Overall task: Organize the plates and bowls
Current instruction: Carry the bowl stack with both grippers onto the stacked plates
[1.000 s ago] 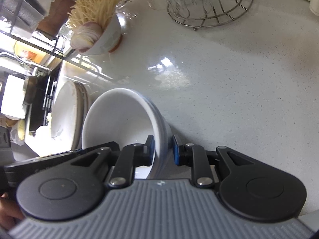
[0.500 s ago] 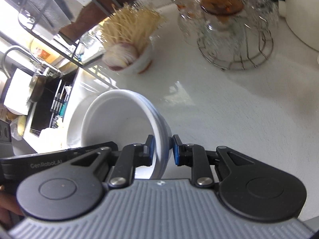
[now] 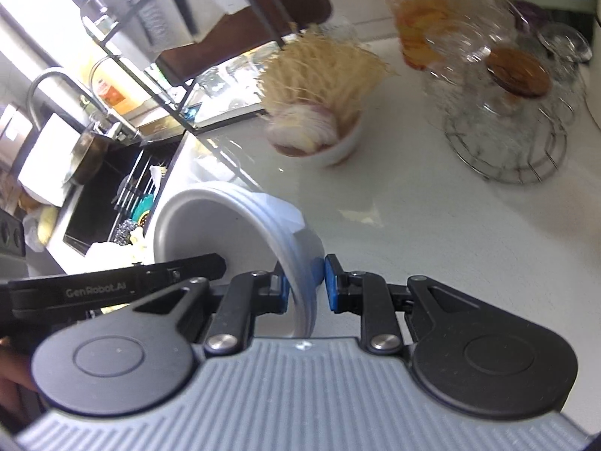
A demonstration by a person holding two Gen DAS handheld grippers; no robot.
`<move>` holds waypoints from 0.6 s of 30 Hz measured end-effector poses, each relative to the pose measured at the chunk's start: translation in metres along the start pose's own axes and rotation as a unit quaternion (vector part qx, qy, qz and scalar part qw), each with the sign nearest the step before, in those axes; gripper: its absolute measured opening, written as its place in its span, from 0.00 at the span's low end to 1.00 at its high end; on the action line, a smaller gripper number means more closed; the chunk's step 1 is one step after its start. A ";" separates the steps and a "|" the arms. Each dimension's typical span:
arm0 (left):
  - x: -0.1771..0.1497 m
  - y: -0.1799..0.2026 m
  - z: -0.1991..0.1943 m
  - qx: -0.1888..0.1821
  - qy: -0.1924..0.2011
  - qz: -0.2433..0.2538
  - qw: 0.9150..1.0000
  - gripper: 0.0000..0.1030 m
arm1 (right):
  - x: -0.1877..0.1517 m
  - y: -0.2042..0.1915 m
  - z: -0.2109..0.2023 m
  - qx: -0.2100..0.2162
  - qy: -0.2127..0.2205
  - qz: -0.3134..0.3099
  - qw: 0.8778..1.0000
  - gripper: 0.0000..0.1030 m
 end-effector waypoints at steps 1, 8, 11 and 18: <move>0.000 -0.005 -0.001 -0.001 0.000 -0.002 1.000 0.17 | 0.000 -0.005 0.002 -0.003 0.002 -0.003 1.000 0.22; 0.005 -0.037 -0.016 0.002 0.007 -0.009 1.000 0.17 | -0.005 -0.033 0.021 0.000 -0.004 0.002 1.000 0.22; 0.008 -0.050 -0.019 0.005 0.004 -0.014 1.000 0.17 | -0.008 -0.043 0.029 0.002 -0.008 0.003 1.000 0.22; 0.012 -0.073 -0.021 0.015 -0.010 0.004 1.000 0.17 | -0.012 -0.062 0.049 -0.001 -0.025 0.010 1.000 0.22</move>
Point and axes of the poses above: each gripper's, at about its wrist camera, not at the fingertips, and z roughly the way its jaws point, y to its right, x to its top, the point moved 5 cm from there along z, roughly the way its jaws point, and after that the axes turned 6 degrees about -z, right-handed, at the moved point
